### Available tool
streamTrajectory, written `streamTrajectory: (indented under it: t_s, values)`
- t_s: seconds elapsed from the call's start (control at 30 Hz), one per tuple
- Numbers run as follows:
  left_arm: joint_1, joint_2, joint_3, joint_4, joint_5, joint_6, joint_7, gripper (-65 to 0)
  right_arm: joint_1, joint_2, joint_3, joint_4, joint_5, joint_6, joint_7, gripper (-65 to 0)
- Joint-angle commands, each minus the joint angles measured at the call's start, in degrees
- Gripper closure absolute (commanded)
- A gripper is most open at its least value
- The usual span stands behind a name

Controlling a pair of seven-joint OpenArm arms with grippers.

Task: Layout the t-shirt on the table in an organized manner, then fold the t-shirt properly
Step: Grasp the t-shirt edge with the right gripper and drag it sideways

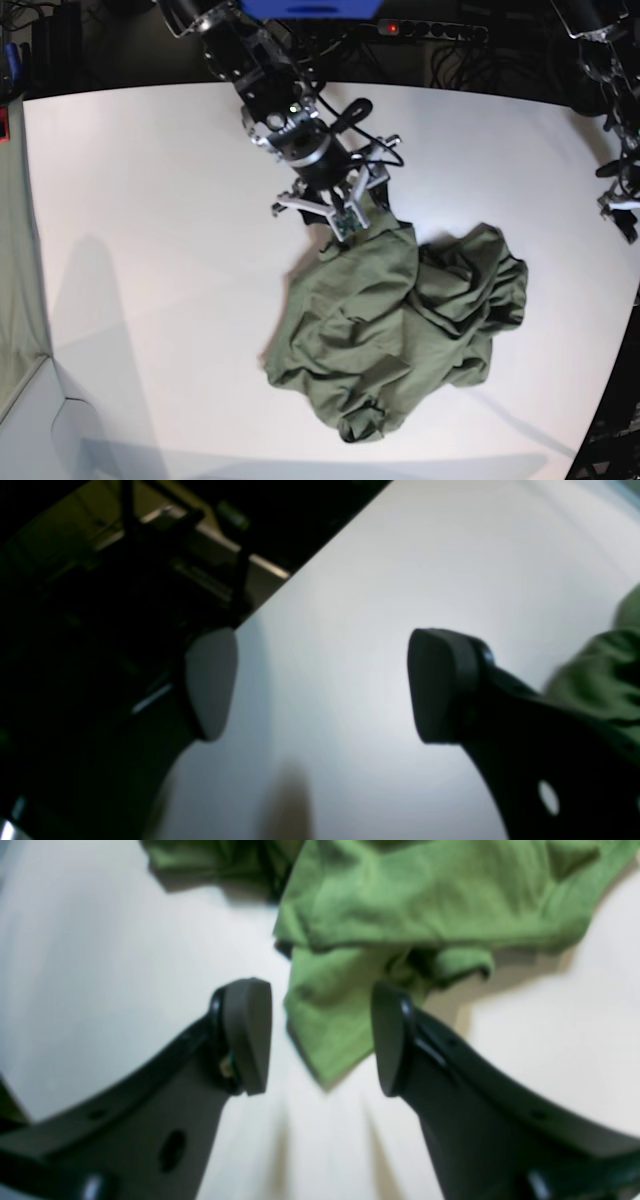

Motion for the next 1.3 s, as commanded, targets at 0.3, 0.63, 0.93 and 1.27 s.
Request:
streamTrajectory:
  t_s: [0.3,0.63,0.93,1.27]
  values:
    - [1.5,-0.7,-3.0,1.1,-0.2,-0.3,-1.6,-51.6,8.1,-1.5,0.2,-8.5,0.1,0.1,1.5,-32.6]
    - [1.1,-0.7,-2.8,0.7,-0.2,-0.3,-1.6,-51.6,12.5,-1.5,0.3,-13.9,0.1,0.1,1.5,-32.6]
    - [1.0,-0.6,-2.8,0.6,-0.2,-0.3,-1.7,-51.6,13.8,-1.6,5.0,-13.9,0.2,0.1,1.6,-32.6]
    - [-0.2,1.3,-2.7,0.6,0.3,-0.3,-1.7,-51.6,16.0,-2.2,4.9,-14.2,0.2,0.1,1.6,-32.0]
